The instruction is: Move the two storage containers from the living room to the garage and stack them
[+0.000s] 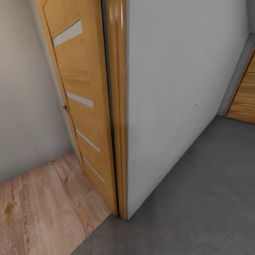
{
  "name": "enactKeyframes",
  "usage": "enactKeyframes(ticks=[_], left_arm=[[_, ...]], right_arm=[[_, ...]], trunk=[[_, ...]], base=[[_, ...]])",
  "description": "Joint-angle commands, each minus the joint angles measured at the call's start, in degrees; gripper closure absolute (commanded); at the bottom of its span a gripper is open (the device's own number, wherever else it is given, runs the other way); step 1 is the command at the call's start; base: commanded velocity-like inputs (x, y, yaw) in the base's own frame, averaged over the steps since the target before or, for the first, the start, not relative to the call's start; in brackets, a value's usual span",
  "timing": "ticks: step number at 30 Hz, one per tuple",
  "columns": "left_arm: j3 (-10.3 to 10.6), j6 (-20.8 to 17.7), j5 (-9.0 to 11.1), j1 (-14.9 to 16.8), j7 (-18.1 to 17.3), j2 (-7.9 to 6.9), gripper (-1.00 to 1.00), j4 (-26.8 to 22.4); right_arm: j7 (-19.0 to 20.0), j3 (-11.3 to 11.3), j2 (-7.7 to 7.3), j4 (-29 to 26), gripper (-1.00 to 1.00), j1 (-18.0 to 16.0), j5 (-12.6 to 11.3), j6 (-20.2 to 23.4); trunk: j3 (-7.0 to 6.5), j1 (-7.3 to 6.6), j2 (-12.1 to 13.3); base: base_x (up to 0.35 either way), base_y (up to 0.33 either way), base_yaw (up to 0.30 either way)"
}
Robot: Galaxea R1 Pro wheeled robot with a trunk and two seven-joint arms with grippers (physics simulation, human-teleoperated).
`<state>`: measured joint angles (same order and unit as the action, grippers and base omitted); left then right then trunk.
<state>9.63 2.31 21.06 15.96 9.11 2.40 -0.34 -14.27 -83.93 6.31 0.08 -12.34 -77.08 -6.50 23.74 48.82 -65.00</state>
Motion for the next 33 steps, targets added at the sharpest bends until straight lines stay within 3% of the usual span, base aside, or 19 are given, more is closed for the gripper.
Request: enactKeyframes(ticks=[1,12,33], left_arm=[[0.49,0.17,0.53,0.03,0.17,0.03,-1.0,0.04],[0.48,0.23,0.73,0.03,0.12,-0.51,-1.0,0.08],[0.52,0.28,0.73,0.03,0.18,-0.56,-1.0,0.08]], right_arm=[[-0.15,-0.49,0.02,0.01,-1.0,-0.01,-0.56,-0.15],[-0.15,-0.78,0.04,0.01,-1.0,0.01,-0.12,-0.15],[-0.15,-0.88,-0.07,0.01,-1.0,0.0,0.23,-0.18]], trunk=[[0.06,0.03,-0.03],[0.06,0.03,-0.03],[0.06,0.03,-0.03]], base=[[0.232,-0.021,0.0],[0.14,-0.003,0.017],[0.002,0.0,0.27]])
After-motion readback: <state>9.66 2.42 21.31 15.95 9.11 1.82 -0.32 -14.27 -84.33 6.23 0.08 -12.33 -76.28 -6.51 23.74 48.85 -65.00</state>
